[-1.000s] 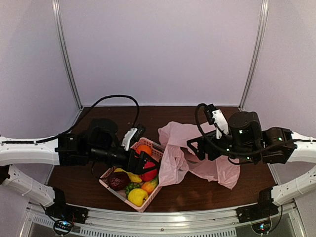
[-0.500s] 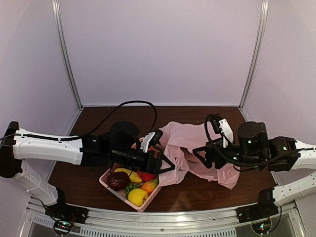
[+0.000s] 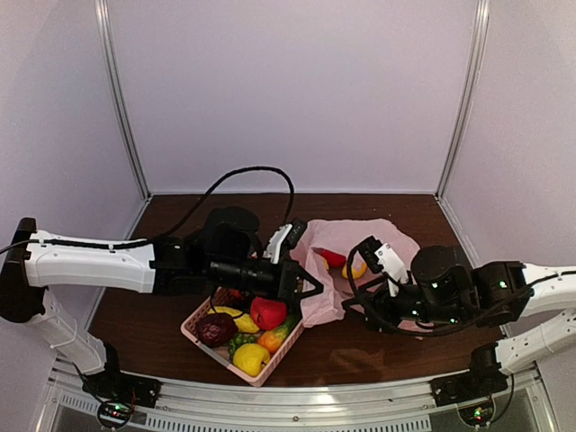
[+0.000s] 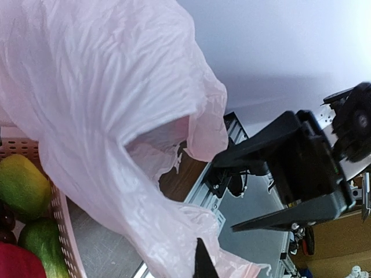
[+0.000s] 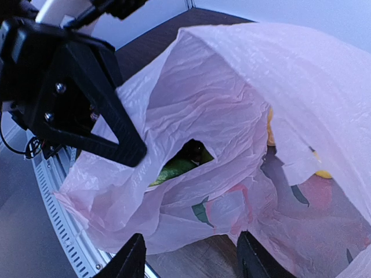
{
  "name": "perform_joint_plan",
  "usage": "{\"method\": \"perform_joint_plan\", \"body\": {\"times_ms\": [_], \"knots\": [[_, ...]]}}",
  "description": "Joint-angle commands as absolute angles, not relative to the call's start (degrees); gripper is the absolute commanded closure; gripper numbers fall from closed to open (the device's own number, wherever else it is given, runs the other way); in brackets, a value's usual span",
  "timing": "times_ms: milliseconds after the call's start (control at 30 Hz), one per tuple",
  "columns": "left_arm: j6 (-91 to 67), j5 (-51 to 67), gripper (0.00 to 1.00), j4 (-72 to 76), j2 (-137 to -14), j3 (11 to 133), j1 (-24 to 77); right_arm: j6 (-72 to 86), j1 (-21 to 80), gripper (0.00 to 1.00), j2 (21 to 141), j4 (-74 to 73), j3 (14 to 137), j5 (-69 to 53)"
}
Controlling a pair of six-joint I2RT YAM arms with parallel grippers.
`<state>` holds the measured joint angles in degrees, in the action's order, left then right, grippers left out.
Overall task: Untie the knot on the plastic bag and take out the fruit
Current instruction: Adjust the bag handles for the takeout bag.
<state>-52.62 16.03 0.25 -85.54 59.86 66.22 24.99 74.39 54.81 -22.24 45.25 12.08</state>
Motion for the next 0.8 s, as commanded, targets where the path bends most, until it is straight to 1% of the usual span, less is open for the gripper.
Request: {"method": "perform_joint_plan", "body": {"times_ms": [0, 100, 267, 500, 633, 767], "knots": [[-50.3, 14.1, 1.00, -1.9, -85.5, 62.9, 66.4, 23.4, 75.3, 0.48, 58.3, -24.7, 45.3, 13.9], [-49.6, 13.1, 1.00, -3.3, -85.1, 63.6, 66.4, 23.4, 75.3, 0.50, 60.7, -26.4, 45.5, 15.2], [-49.0, 12.8, 1.00, -4.8, -85.1, 64.4, 66.4, 22.6, 75.3, 0.50, 63.1, -28.6, 45.9, 15.8], [-48.1, 12.9, 1.00, -5.8, -85.2, 65.0, 66.4, 22.7, 72.8, 0.52, 67.0, -32.7, 46.7, 15.6], [-47.7, 13.0, 1.00, -5.8, -85.0, 64.7, 66.4, 22.5, 70.1, 0.53, 68.4, -34.2, 47.2, 13.0], [-46.9, 12.9, 1.00, -6.2, -84.6, 64.7, 66.4, 21.3, 65.4, 0.53, 69.6, -34.2, 47.2, 7.9]]}}
